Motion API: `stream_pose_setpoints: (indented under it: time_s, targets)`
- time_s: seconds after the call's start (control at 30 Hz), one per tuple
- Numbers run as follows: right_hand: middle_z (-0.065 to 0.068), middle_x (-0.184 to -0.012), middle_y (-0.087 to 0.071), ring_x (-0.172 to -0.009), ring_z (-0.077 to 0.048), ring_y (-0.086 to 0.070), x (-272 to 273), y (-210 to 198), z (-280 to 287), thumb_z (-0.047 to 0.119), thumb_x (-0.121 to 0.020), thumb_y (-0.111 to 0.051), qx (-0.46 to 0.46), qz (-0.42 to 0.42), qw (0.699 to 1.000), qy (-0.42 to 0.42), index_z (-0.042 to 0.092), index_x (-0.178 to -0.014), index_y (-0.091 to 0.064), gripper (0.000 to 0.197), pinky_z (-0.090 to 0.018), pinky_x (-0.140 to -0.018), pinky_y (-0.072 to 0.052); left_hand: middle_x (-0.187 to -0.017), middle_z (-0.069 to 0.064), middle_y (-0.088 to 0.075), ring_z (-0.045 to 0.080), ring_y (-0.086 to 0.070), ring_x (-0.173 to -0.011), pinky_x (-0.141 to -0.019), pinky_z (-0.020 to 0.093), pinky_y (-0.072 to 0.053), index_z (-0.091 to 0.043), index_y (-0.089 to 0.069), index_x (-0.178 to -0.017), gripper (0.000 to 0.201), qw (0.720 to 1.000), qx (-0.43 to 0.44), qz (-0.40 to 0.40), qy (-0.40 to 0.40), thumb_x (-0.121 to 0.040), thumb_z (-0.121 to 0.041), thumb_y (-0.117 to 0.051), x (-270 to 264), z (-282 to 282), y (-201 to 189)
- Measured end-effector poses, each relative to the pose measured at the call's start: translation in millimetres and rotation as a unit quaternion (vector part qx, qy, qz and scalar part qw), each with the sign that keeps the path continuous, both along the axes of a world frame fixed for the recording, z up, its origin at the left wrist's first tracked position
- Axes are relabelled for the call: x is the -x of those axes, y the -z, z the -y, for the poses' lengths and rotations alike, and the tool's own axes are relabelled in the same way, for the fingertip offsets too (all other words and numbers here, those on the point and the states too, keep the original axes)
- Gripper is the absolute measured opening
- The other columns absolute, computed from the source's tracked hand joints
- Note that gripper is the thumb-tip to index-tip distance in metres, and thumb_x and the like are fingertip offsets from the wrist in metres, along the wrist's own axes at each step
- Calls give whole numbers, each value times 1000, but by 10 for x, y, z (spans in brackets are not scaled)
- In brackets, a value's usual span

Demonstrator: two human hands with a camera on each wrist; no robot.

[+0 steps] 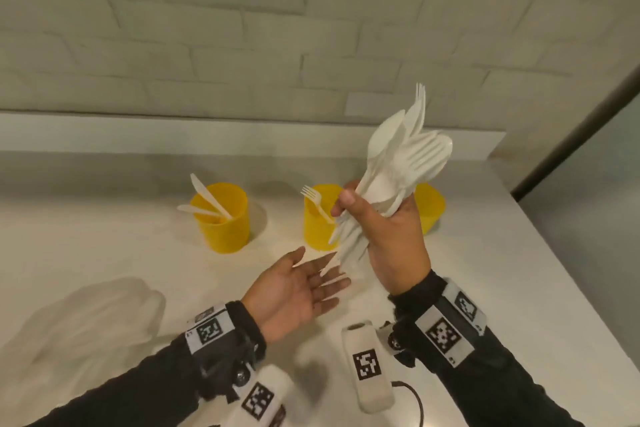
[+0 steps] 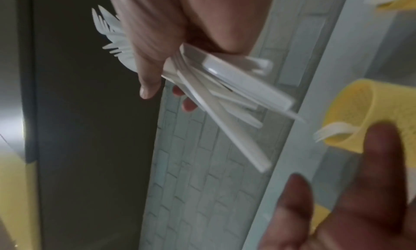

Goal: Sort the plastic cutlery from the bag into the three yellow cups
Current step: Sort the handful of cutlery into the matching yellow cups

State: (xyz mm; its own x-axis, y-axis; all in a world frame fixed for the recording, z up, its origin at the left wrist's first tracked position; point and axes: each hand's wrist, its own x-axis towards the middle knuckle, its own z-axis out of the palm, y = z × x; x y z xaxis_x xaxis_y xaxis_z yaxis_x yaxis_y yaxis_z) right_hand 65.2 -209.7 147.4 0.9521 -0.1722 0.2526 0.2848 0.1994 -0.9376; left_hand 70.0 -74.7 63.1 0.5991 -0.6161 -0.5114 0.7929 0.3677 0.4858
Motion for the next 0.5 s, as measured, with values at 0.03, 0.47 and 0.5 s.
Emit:
stream_pose_setpoints:
  time_s: [0.03, 0.47, 0.5]
  targets:
    - [-5, -65, -66, -65, -21, -63, -19, 15, -36, 22, -68, -76, -6, -3, 1000, -7, 20, -74, -67, 10, -32, -69, -51, -107, 13, -66, 28, -62, -103, -93, 39, -42, -8, -72, -87, 43, 1000, 26, -10, -3, -84, -39, -41, -11, 32, -23]
    - [1, -66, -68, -68, -12, -66, -56, 457, -149, 2, -70, -73, 35, -146, 989, -1, 7, -76, -65, 12, -25, -67, -54, -105, 3, -72, 18, -67, -82, -83, 39, -53, -26, -69, -108, 39, 984, 157, -8, -87, -89, -29, -35, -59, 145, -146]
    - [3, -60, -66, -62, -10, -65, -58, 477, -143, -2, -73, -71, 53, -150, 987, -3, 11, -69, -63, 15, -22, -64, -53, -109, 4, -70, 19, -63, -86, -88, 39, -50, -25, -63, -118, 40, 984, 162, -10, -75, -90, -33, -34, -70, 137, -143]
